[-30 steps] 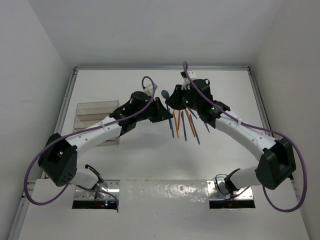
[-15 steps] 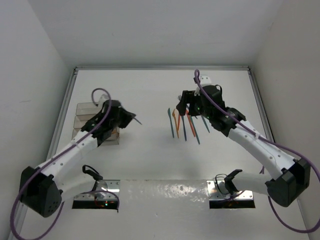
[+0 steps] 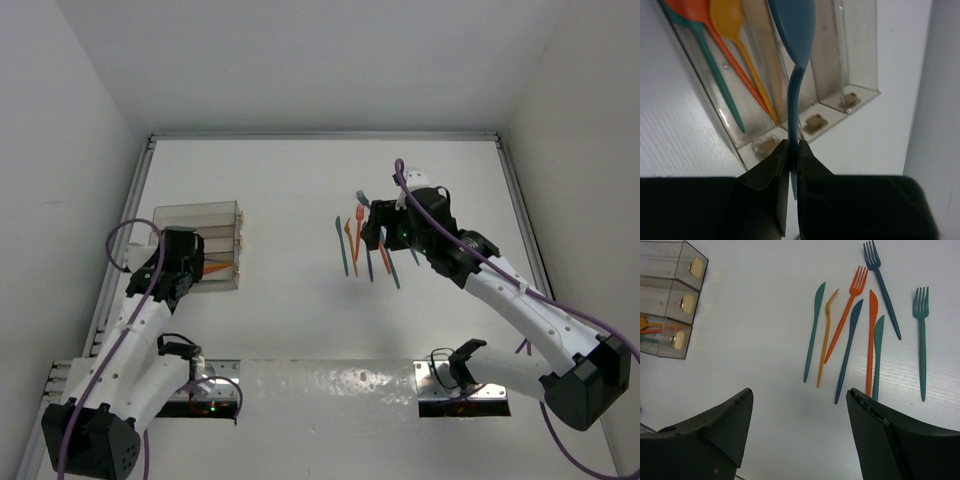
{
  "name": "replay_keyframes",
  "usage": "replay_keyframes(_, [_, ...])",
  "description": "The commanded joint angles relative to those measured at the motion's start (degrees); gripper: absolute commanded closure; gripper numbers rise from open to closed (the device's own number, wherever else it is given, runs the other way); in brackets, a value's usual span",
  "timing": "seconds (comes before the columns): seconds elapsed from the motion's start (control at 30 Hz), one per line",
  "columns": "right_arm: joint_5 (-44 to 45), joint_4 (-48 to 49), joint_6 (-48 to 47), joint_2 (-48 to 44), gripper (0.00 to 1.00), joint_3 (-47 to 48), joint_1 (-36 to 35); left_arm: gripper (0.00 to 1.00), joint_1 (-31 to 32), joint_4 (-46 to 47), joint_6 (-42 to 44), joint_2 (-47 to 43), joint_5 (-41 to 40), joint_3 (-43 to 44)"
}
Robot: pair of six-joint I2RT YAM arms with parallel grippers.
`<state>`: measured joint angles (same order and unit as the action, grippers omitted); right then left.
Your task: Sort the eating utensils into containers
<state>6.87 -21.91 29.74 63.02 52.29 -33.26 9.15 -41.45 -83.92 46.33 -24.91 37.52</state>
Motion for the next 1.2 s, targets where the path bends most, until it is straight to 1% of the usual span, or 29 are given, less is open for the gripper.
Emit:
replay_keyframes(0.0, [-1.34, 1.61, 0.67, -1.32, 0.25, 0.0, -0.32, 1.0, -3.86, 0.84, -1.43, 0.34, 0.03, -2.62])
replay_keyframes(0.13, [-1.16, 1.87, 0.5, -1.94, 0.25, -0.96, -0.32, 1.0, -9.13, 4.44, 1.65, 5.43, 4.42, -3.42])
replay_keyframes(0.17, [-1.07, 1.87, 0.5, -1.94, 0.25, -1.05, -0.32, 1.0, -9.15, 5.58, 2.0, 6.49, 5.73, -3.33])
replay_keyframes(0.23, [-1.07, 1.87, 0.41, -2.12, 0.25, -1.31, -0.32, 0.97, -11.08, 6.2, 2.18, 9.04, 6.1, -2.8])
replay_keyframes(0.37, [-0.37, 1.35, -0.12, -2.2, 0.24, -1.32, -0.23, 0.89, -11.52, 7.44, 1.57, 10.1, 7.41, -3.33])
replay_keyframes(0.4, [-0.02, 1.35, -0.2, -2.29, 0.24, -1.49, -0.32, 0.83, -11.61, 7.96, 1.48, 10.19, 7.68, -3.85])
replay_keyframes(0.57, [0.42, 1.52, -0.47, -1.59, 0.24, -1.4, -0.23, 0.75, -11.7, 8.14, 0.25, 9.66, 9.26, -5.78])
replay_keyframes(0.67, [0.16, 1.78, -0.56, -0.98, 0.24, -1.32, -0.23, 0.74, -11.78, 7.97, 0.16, 8.61, 9.17, -6.05])
replay_keyframes(0.73, [0.16, 1.87, -0.56, -0.54, 0.24, -1.23, -0.32, 0.72, -11.78, 7.97, 0.33, 8.17, 9.09, -5.79])
replay_keyframes(0.77, [0.24, 1.87, -0.73, -0.45, 0.23, -1.32, -0.32, 0.66, -11.78, 7.53, 0.86, 7.82, 9.09, -5.09])
replay_keyframes(0.8, [0.51, 1.87, -0.73, -0.27, 0.23, -1.4, -0.23, 0.62, -11.78, 7.44, 0.86, 7.64, 9.17, -4.56])
replay_keyframes(0.87, [1.38, 1.79, -1.0, 0.17, 0.24, -1.49, -0.23, 0.54, -11.78, 8.31, 3.58, 7.2, 9.61, -2.29])
replay_keyframes(0.93, [2.09, 1.52, -1.0, 0.69, 0.25, -1.49, -0.23, 0.51, -11.87, 9.28, 8.93, 7.46, 10.49, -0.09])
replay_keyframes(0.97, [2.7, 1.0, -0.91, 1.39, 0.28, -1.58, -0.14, 0.48, -11.7, 10.07, 10.78, 8.16, 11.1, 2.53])
replay_keyframes(1.0, [2.97, 0.82, -0.82, 1.75, 0.29, -1.67, -0.23, 0.47, -11.61, 11.21, 15.67, 8.69, 12.15, 3.6])
replay_keyframes(1.03, [3.23, 0.56, -0.91, 2.19, 0.3, -1.67, -0.23, 0.46, -11.61, 12.44, 18.07, 9.56, 14.42, 5.09])
replay_keyframes(1.07, [3.58, 0.12, -1.0, 2.97, 0.33, -1.67, -0.23, 0.44, -10.22, 12.88, 20.0, 11.57, 15.14, 8.15])
replay_keyframes(1.1, [3.58, -0.15, -1.08, 3.42, 0.35, -1.67, -0.23, 0.42, -9.77, 13.67, 24.37, 12.64, 15.67, 9.58])
replay_keyframes(1.17, [3.59, -0.24, -1.17, 4.12, 0.39, -2.02, -0.23, 0.41, -5.39, 13.24, 27.22, 16.4, 14.81, 14.83])
